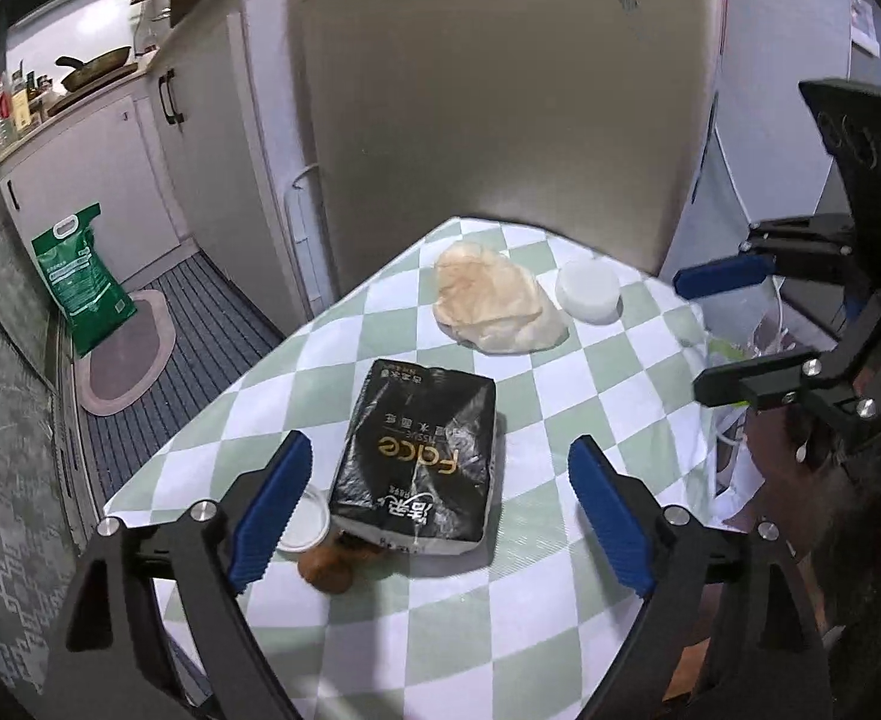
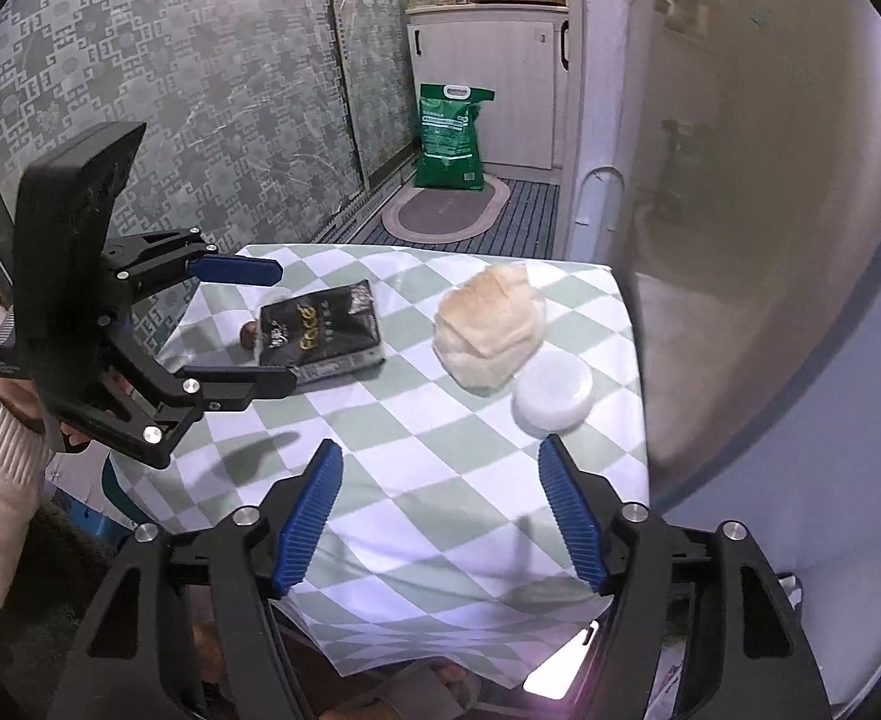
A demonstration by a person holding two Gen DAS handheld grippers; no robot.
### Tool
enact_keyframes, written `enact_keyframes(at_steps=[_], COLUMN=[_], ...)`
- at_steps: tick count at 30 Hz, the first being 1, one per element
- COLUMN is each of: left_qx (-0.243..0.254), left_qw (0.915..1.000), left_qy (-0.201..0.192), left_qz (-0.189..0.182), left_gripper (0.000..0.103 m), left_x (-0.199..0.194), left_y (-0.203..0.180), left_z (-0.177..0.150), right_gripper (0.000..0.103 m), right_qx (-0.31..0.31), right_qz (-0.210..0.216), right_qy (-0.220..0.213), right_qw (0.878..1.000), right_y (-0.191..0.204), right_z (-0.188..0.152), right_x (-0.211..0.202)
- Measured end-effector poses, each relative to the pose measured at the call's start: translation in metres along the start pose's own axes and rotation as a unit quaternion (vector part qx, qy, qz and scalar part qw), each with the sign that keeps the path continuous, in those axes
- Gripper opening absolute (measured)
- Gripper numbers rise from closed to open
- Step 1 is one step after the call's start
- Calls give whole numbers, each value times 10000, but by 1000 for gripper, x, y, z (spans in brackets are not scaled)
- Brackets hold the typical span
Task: Collect trash
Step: 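Move both tools back to the table and reach the left tool to the black snack bag, then grasp the black 'Face' tissue pack with the left tool while the right tool grasps the white lid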
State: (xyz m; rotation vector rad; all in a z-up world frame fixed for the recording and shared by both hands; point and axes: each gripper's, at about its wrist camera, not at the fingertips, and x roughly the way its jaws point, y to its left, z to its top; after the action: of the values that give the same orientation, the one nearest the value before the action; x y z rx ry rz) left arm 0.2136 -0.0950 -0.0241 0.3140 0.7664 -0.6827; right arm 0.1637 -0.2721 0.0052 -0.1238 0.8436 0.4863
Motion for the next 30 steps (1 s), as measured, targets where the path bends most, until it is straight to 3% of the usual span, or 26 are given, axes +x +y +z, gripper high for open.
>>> enact_keyframes(at_steps=[7, 15, 30], left_qx=[-116, -95, -412], left_qw=[9992, 9984, 9984], left_qy=[378, 524, 291], left_qz=[-39, -164, -255], left_gripper=[87, 56, 53], left_x=[21, 27, 5], left_y=[5, 6, 13], left_z=[2, -2, -17], right_gripper=[71, 71, 60], right_qx=[45, -28, -124], right_qz=[-167, -616, -1043], right_qy=[13, -72, -99], right_qw=[9998, 9981, 9944], right_y=[-12, -14, -16], right_z=[-10, -10, 5], right_x=[10, 21, 43])
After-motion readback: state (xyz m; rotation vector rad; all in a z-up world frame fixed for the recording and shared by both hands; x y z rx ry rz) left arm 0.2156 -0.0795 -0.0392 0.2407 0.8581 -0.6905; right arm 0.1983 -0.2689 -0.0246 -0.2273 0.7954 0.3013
